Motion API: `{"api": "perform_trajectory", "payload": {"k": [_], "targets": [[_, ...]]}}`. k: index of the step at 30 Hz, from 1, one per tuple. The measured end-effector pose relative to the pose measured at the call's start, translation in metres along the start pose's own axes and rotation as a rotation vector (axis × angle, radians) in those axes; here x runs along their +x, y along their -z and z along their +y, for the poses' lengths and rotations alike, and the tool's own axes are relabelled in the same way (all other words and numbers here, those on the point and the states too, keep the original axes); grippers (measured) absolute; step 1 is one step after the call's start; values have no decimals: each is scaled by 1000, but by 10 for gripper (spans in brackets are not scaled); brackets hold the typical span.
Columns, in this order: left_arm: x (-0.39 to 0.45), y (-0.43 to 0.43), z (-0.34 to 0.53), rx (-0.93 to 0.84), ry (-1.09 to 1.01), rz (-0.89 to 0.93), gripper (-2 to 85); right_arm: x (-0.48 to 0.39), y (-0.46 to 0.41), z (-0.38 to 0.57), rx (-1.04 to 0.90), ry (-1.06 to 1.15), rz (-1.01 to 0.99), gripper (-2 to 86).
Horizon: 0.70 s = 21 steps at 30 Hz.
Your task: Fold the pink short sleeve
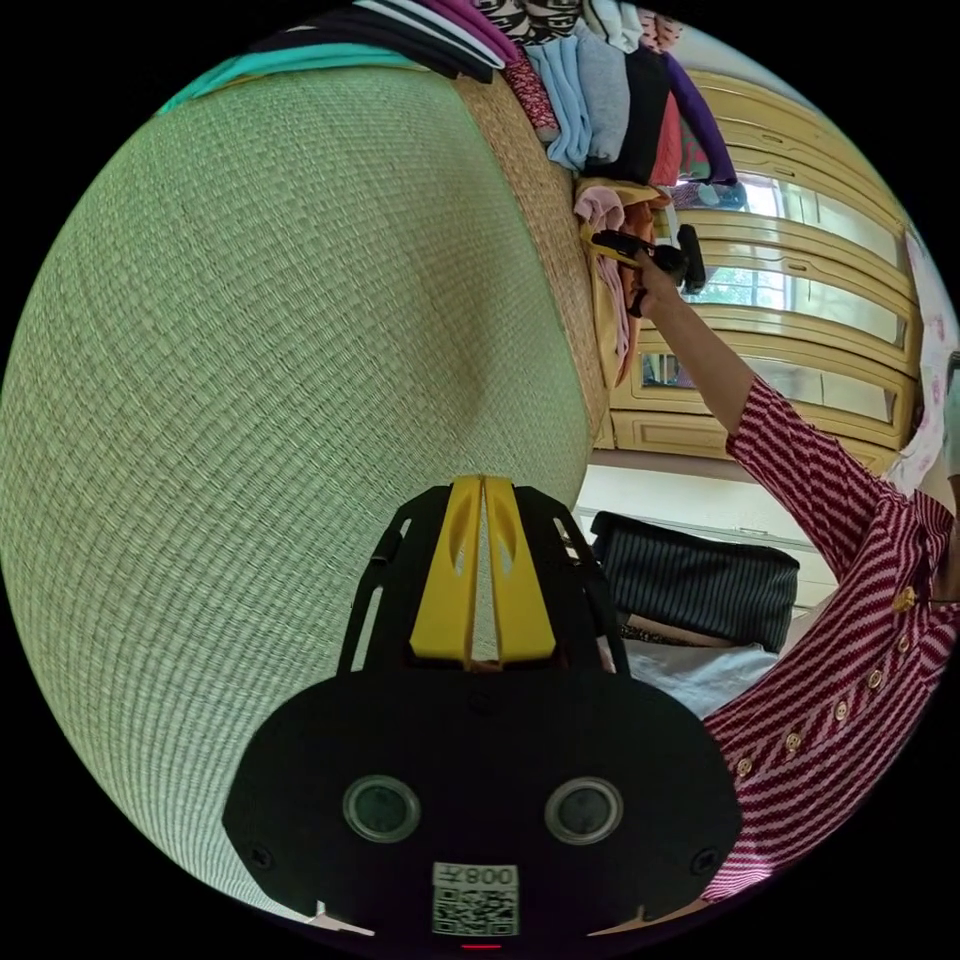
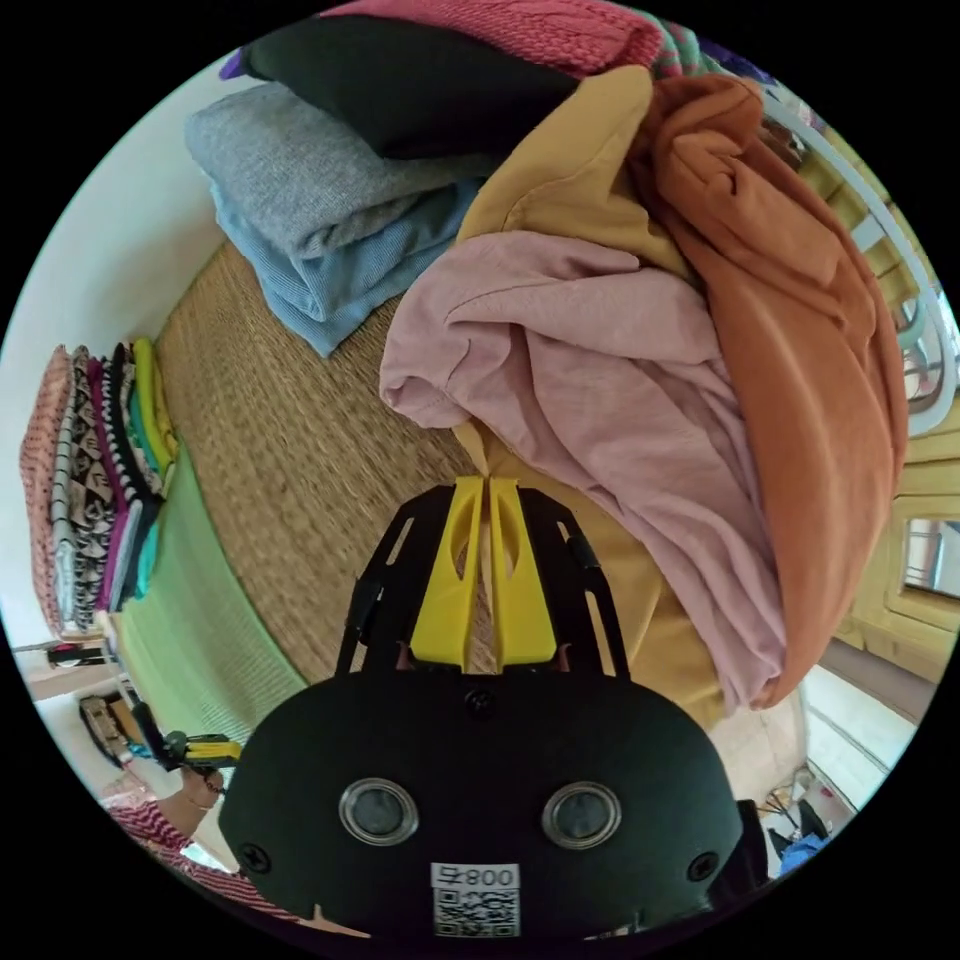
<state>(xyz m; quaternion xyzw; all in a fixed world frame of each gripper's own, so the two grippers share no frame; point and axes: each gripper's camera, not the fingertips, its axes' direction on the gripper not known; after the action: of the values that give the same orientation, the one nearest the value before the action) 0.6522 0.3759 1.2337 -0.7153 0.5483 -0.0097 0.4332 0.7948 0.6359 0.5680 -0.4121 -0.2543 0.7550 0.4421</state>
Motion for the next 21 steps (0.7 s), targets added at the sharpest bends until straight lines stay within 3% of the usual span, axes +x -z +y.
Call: {"api": "perform_trajectory", "payload": {"k": [7, 21], "targets": [[-18, 26, 19, 58, 8, 38, 0, 29, 26, 54, 66, -48, -353, 5], [-23, 49, 56, 105, -15, 95, 3, 10, 45, 190, 21, 57, -536, 2]]}}
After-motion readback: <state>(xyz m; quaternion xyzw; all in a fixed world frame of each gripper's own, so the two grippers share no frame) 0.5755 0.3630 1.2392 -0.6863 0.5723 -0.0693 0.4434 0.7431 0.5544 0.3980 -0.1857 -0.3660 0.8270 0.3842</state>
